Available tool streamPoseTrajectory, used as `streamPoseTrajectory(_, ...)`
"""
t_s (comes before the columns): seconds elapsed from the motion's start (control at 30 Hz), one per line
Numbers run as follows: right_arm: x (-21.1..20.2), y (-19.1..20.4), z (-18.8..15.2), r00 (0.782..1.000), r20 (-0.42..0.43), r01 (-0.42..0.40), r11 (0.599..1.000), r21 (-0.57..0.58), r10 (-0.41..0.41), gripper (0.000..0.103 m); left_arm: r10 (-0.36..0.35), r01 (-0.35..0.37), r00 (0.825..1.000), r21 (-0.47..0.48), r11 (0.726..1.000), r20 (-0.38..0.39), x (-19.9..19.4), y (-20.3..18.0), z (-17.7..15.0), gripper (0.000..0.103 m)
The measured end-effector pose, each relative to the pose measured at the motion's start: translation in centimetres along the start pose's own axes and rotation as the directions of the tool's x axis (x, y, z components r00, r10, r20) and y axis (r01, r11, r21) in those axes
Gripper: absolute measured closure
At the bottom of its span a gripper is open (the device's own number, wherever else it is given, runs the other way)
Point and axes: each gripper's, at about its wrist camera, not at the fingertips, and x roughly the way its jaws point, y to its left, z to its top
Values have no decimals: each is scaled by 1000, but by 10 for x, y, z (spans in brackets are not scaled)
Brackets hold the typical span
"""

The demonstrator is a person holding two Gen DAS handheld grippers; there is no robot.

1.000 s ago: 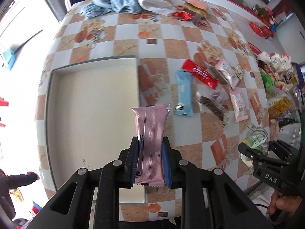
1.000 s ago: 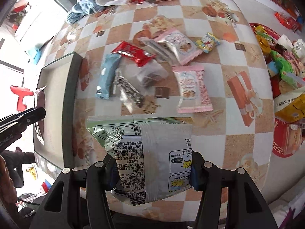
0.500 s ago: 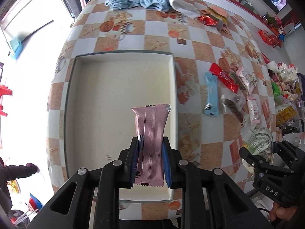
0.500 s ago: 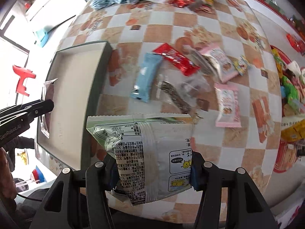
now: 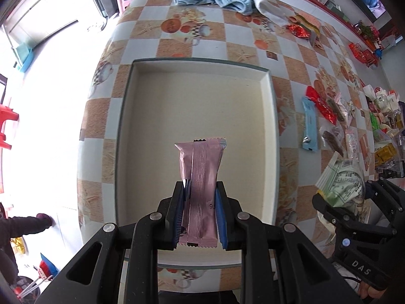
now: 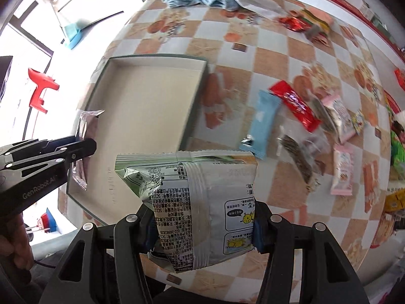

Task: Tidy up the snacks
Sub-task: 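Lower the pink bar into the tray and open the left tool while the right tool releases the chip bag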

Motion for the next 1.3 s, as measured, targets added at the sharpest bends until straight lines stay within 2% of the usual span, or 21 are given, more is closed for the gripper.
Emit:
streamPoseTrajectory(0.33,6,35,6,1000,-9,11,997,-72,-12,45,-23,23,1000,-3,1000,7,0,20,-1,78)
streamPoseTrajectory(0.83,13,45,6,999,-37,24,996,-85,-27,45,-52,51,998,-57,997,-18,12,36,1,78)
streamPoseTrajectory(1.1,7,42,26,1000,-14,13,998,-65,-13,45,-48,47,999,-87,995,-15,14,50,18,78)
streamPoseTrajectory(1.3,14,53,46,1000,-24,-4,998,-69,2,45,-24,22,999,-56,998,-29,23,52,38,78)
